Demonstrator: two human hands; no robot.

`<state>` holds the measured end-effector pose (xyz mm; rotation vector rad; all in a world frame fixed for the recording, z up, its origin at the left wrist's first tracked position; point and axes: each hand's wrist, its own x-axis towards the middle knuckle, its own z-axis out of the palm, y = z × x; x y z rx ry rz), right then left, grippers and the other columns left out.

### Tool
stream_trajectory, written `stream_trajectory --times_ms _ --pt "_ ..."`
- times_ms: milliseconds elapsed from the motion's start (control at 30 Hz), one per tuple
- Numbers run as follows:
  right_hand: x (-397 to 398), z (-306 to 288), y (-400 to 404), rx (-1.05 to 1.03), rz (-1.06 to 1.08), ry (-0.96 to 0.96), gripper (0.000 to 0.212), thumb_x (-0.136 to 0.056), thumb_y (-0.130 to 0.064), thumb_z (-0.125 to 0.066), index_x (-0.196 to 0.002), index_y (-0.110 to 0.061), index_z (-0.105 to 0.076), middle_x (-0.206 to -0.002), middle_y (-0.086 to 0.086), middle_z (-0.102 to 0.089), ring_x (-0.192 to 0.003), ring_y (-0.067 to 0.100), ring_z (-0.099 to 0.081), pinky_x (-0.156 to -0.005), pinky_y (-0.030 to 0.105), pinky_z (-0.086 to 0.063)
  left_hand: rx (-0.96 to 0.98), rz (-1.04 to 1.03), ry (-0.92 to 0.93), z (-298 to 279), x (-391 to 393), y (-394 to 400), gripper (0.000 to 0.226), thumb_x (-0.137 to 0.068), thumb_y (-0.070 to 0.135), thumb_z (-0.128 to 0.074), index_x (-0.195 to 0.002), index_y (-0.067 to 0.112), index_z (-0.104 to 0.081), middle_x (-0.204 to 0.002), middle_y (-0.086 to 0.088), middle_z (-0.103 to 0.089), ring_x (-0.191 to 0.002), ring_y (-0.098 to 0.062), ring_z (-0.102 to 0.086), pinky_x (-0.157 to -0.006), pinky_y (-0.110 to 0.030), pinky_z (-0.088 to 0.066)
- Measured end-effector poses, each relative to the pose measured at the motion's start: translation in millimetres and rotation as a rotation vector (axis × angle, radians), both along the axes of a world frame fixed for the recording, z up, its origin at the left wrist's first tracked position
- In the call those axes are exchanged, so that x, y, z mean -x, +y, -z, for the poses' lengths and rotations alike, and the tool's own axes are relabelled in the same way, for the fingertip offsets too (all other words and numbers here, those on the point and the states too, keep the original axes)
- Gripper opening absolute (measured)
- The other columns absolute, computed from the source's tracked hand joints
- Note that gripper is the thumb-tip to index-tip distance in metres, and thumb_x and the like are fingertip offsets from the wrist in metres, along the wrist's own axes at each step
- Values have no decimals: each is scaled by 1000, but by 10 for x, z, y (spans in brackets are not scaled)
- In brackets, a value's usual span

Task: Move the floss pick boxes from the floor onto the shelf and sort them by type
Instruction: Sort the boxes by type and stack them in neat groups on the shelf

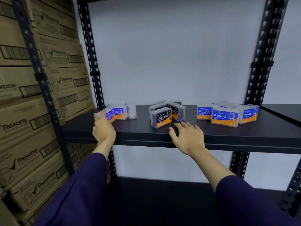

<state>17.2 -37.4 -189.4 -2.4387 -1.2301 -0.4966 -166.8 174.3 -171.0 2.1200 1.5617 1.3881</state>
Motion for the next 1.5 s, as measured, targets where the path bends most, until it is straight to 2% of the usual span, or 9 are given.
stream_trajectory --times_ms 133,233,333,433,600,700,833,1200,1500 --pt "14 12 -1 -7 9 0 56 -96 -52 -21 -129 -22 -56 -131 0 -58 -128 21 -47 -108 44 -32 105 87 105 -5 -42 133 62 -98 17 -51 -151 27 -21 -153 -18 -24 -124 -45 -46 -97 -54 -42" --pt "33 8 -8 0 16 11 54 -98 -51 -24 -133 -23 -53 -138 0 -54 -134 20 -42 -111 44 -29 111 173 124 30 -14 112 68 -100 30 -47 -154 21 -6 -159 -17 -7 -142 -41 -22 -114 -53 -25" --pt "83 1 -37 4 20 40 53 -99 -49 -24 -137 -23 -51 -144 1 -49 -138 21 -37 -113 43 -27 79 222 102 82 62 -86 64 -101 33 -40 -154 15 -8 -161 -12 -1 -147 -34 -6 -119 -49 -12" --pt "191 9 -133 -5 14 49 51 -101 -46 -26 -138 -21 -50 -145 1 -48 -138 21 -37 -113 40 -25 35 274 76 105 123 -356 56 -101 31 -41 -151 12 -23 -160 -7 -13 -147 -27 -13 -119 -46 -14" --pt "447 -78 -486 -35 -64 83 43 -102 -36 -35 -138 -17 -49 -144 2 -49 -135 22 -40 -110 34 -29 -153 346 143 65 171 -864 33 -99 26 -46 -128 12 -53 -144 -4 -43 -127 -26 -46 -103 -45 -41" --pt "600 -63 -758 -28 -102 121 39 -100 -27 -40 -135 -12 -50 -140 6 -52 -130 24 -45 -106 34 -35 -198 405 191 73 168 -1293 26 -98 24 -45 -118 14 -58 -130 -3 -53 -112 -26 -52 -92 -42 -44" --pt "702 212 -1214 34 -40 162 40 -99 -23 -41 -136 -10 -46 -136 8 -53 -121 29 -51 -97 37 -39 -123 498 287 237 120 -1889 24 -98 23 -44 -115 17 -59 -121 -3 -59 -110 -26 -52 -88 -39 -41" --pt "625 1494 -2128 197 73 335 39 -99 -23 -40 -135 -9 -46 -131 12 -55 -113 34 -55 -91 39 -42 243 731 558 1830 -152 -2810 30 -98 27 -46 -123 17 -58 -126 -2 -58 -111 -23 -55 -91 -43 -49" --pt "349 3246 -2052 398 152 619 34 -98 -21 -40 -129 -9 -47 -128 12 -53 -113 33 -53 -90 40 -43 539 709 712 3504 -369 -2672 27 -97 25 -47 -120 17 -60 -118 -6 -60 -107 -27 -57 -83 -39 -47"
